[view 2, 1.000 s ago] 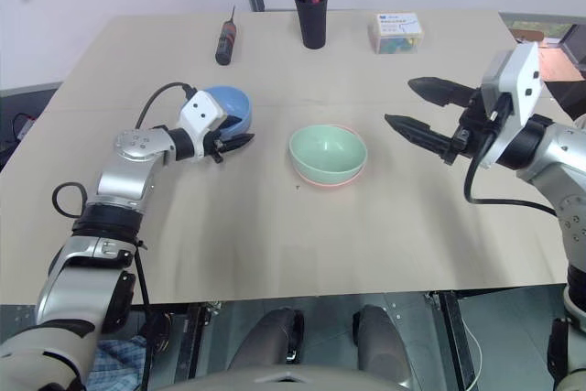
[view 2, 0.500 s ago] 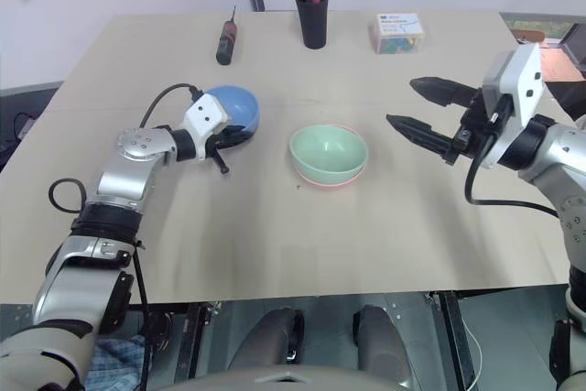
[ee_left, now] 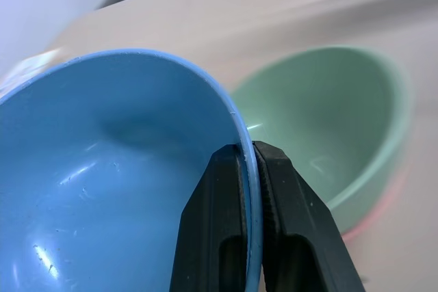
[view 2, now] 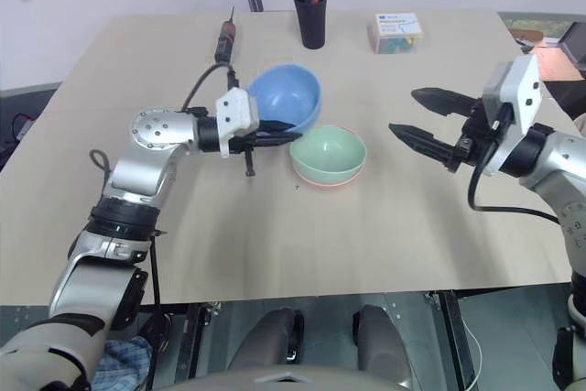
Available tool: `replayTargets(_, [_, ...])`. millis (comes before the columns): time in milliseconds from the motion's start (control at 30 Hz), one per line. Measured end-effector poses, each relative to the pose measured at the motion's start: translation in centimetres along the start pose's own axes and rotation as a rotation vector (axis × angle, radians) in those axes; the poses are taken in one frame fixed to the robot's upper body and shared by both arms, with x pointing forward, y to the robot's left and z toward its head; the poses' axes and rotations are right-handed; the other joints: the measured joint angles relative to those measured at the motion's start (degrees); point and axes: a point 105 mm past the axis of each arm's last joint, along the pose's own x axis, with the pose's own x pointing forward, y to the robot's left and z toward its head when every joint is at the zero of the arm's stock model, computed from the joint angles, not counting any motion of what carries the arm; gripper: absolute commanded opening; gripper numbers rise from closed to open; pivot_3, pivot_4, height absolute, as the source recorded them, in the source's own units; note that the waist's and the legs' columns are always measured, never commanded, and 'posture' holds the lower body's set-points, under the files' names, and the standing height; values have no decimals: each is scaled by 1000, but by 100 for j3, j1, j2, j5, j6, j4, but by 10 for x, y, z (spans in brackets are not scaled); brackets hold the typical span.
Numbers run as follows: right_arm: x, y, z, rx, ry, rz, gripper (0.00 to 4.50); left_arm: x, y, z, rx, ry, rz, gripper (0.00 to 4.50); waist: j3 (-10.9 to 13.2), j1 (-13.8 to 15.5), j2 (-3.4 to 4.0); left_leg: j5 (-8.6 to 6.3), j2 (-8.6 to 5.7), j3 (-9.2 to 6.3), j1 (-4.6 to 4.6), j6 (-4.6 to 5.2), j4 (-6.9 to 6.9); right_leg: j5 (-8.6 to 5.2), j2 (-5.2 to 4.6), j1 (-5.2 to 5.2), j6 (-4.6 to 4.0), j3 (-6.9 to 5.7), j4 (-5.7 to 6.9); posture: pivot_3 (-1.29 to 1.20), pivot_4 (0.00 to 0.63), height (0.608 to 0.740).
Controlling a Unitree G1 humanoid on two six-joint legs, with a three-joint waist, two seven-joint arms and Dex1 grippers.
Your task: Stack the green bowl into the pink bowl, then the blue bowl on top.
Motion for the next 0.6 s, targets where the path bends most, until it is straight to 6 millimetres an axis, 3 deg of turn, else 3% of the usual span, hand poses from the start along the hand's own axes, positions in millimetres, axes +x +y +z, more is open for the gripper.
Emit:
replayTargets(267, [-4,5,-2,-10,19,-1,3141,15,-39,28,4,-137,-306,79,0,-2,0,0,2,0,3,1,2,0,2,5,0,0,-1,0,150,740])
replayTargets(500, [-6,4,-1,-16,19,-21,3141,21,-43,36,21,-183,-341,79,0,6,0,0,2,0,5,2,7,0,4,10,0,0,-1,0,150,740])
replayTargets(600, [-8,4,0,-21,18,-30,3141,25,-39,41,45,-205,-323,1062,1,10,-1,0,2,-1,6,2,7,0,4,10,0,-1,0,0,150,740])
